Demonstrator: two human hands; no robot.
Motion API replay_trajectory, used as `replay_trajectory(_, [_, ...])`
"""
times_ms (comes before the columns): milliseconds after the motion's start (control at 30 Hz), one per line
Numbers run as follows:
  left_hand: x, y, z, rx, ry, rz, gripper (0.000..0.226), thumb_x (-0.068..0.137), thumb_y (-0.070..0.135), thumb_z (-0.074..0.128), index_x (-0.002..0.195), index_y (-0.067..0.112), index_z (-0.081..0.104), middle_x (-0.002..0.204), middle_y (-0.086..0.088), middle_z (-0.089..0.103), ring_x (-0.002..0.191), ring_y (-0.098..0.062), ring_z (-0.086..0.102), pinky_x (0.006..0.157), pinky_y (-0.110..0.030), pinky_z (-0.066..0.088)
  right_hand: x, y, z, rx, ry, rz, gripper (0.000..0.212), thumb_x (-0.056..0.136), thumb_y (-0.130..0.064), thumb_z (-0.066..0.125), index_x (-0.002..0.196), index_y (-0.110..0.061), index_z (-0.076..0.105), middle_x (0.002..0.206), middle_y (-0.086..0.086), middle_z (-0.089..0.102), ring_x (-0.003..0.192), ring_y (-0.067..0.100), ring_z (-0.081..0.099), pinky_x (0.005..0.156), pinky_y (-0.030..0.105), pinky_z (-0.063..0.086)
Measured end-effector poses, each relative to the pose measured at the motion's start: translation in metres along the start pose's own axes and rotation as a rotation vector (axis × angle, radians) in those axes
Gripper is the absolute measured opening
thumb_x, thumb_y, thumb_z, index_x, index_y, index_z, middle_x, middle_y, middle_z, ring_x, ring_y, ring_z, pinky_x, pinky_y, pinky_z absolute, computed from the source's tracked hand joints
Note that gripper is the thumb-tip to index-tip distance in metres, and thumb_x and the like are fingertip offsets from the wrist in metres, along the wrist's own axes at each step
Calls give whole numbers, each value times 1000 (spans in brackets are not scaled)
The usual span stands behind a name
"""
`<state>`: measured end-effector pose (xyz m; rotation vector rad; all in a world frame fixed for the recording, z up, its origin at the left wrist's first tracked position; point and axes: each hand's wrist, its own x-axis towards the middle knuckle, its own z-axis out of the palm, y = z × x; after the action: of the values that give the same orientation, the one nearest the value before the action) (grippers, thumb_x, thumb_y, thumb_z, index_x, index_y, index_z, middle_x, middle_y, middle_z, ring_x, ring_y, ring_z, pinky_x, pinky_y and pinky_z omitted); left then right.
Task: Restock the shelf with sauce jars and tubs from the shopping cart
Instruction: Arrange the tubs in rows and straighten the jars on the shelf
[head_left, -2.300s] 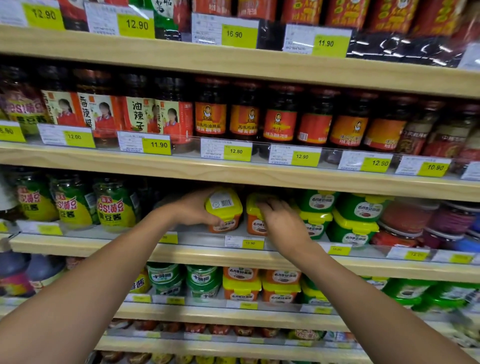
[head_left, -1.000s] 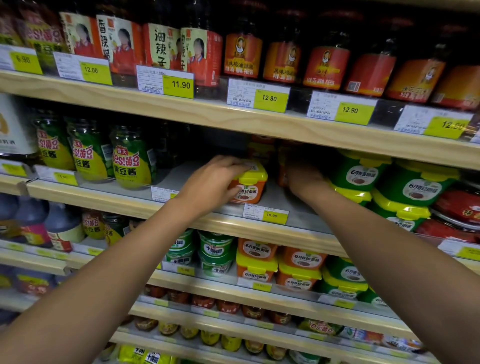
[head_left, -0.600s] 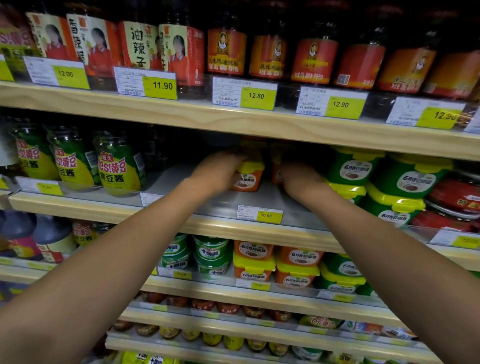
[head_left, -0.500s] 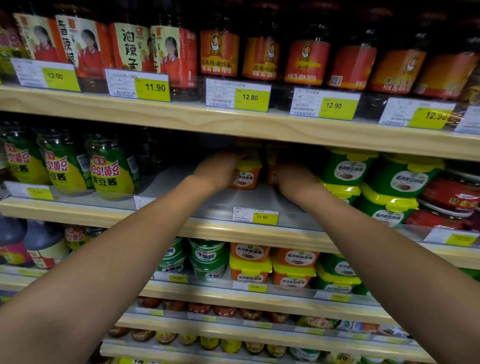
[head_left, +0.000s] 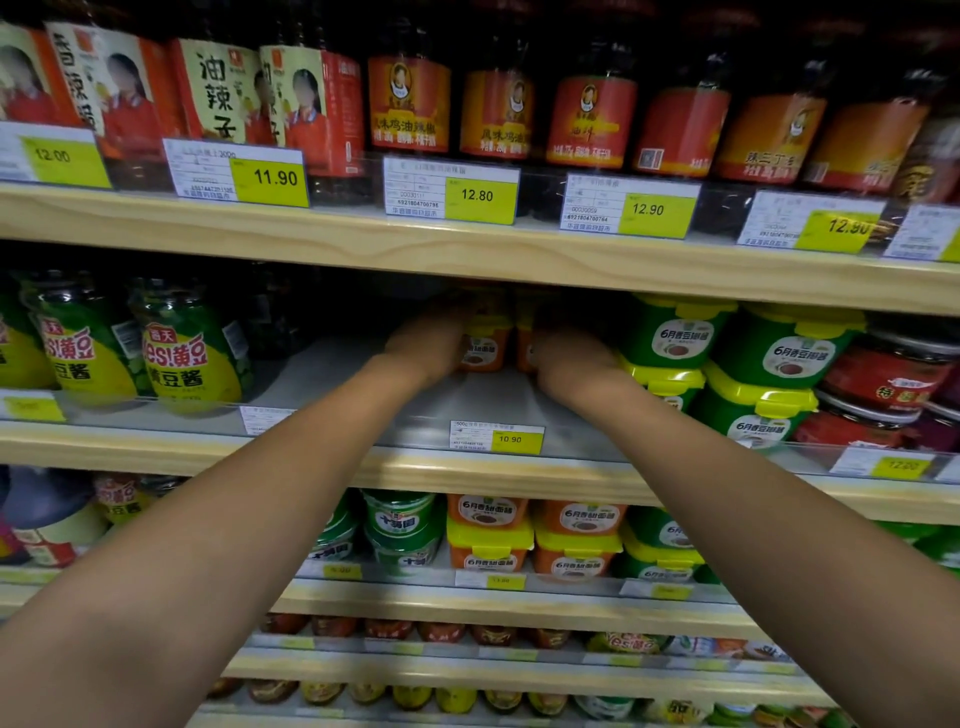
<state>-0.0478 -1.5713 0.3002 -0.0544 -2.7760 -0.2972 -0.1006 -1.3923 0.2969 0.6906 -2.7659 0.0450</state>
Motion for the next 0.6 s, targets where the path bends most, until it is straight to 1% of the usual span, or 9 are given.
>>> replay_trajectory(33, [0, 1, 1, 5, -9, -13, 98, 68, 7, 88, 152, 23, 41, 155, -11, 43, 139, -34, 44, 110, -36, 39, 1, 0, 2, 0, -8, -5, 40, 101, -12, 45, 140, -9, 51, 142, 19, 51, 129, 35, 51, 106, 41, 43])
replay_trajectory(100, [-2, 3, 1, 11, -15, -48, 97, 68, 12, 88, 152, 24, 41, 154, -10, 45, 139, -33, 45, 107, -37, 41, 1, 0, 5, 1, -25, -9, 37, 100, -13, 45, 135, -10, 56, 138, 20, 54, 125, 37, 54, 103, 42, 47])
replay_trajectory(167, [-5, 5, 2, 25, -23, -73, 85, 75, 23, 84, 150, 27, 43, 148, -9, 51, 133, -35, 51, 99, -37, 47, 2, 0, 6, 13, -30, -9, 35, 99, -13, 44, 132, -11, 58, 134, 19, 57, 121, 37, 57, 100, 43, 50])
replay_trajectory(267, [-12, 8, -2, 69, -59, -110, 64, 85, 40, 73, 144, 28, 51, 137, -10, 61, 121, -34, 60, 90, -37, 52, -1, 1, 4, 26, -31, -3, 37, 98, -13, 44, 133, -10, 57, 134, 20, 57, 122, 37, 56, 102, 43, 47])
replay_trajectory(333, [-21, 11, -7, 77, -73, -103, 52, 89, 43, 66, 137, 27, 56, 132, -11, 64, 116, -35, 62, 87, -36, 53, -3, 1, 1, 64, -39, 9, 38, 98, -14, 44, 134, -11, 55, 134, 20, 56, 122, 37, 56, 102, 43, 47])
replay_trajectory(400, [-29, 13, -14, 106, -69, -88, 48, 90, 45, 63, 134, 28, 57, 129, -11, 65, 112, -36, 63, 85, -35, 54, -5, -2, -6, 90, -29, 8, 36, 98, -18, 42, 132, -14, 54, 134, 19, 56, 122, 37, 56, 102, 45, 49])
replay_trajectory(467, [-37, 15, -22, 118, -74, -66, 51, 90, 47, 61, 137, 28, 55, 132, -11, 63, 113, -37, 62, 87, -38, 55, -10, -5, -13, 110, -23, 11, 35, 97, -22, 42, 130, -17, 55, 132, 17, 57, 118, 37, 58, 98, 46, 51])
replay_trajectory(533, [-46, 16, -29, 111, -81, -45, 56, 89, 51, 61, 140, 30, 52, 140, -9, 58, 120, -36, 58, 94, -42, 53, -21, -9, -22, 96, -46, 9, 35, 94, -24, 44, 126, -16, 56, 127, 17, 60, 113, 37, 60, 93, 45, 54])
replay_trajectory(600, [-56, 16, -36, 121, -90, -49, 67, 84, 63, 51, 144, 34, 45, 146, -6, 53, 126, -35, 53, 100, -45, 48, -33, -11, -29, 94, -53, 1, 45, 88, -36, 45, 128, -17, 53, 128, 17, 59, 112, 37, 59, 91, 44, 54])
